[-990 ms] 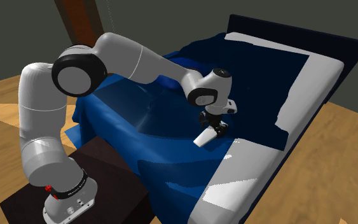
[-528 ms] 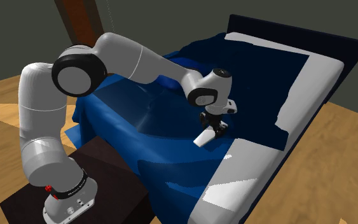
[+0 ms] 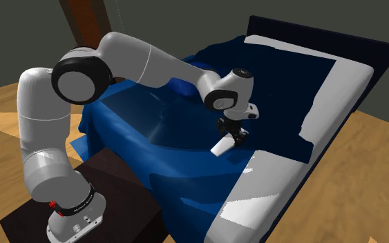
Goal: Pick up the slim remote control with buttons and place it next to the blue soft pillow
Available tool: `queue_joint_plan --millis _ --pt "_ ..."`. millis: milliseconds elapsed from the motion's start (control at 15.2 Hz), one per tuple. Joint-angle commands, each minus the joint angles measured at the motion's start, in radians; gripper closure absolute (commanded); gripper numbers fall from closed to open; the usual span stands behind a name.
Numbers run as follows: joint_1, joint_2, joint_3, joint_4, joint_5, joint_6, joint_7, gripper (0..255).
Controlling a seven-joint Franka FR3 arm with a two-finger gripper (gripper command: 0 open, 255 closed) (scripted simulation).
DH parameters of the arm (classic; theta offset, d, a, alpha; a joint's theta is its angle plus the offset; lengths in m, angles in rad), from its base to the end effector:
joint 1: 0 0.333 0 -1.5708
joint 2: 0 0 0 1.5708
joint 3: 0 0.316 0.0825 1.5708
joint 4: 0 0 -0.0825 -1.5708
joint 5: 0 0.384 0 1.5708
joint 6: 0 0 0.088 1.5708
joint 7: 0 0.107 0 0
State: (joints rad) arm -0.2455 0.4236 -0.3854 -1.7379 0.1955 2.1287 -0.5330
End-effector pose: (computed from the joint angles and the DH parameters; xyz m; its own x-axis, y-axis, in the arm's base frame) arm 0.5467 -0.3602 0.3494 0.9854 -0.1698 0.0077 -0.1697 -0.9855 -0.0080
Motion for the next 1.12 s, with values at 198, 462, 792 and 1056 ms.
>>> queue_joint_plan --millis 198,462,792,1056 --pt "0.004 -0.029 -0.007 0.026 -0.015 -0.052 0.010 255" --pt "0.006 -0.049 -0.012 0.053 -0.025 -0.098 0.017 255" --pt "0.008 -0.069 -0.016 0.093 -0.036 -0.157 0.024 255" --pt "0.008 -0.082 -0.019 0.130 -0.043 -0.205 0.030 255"
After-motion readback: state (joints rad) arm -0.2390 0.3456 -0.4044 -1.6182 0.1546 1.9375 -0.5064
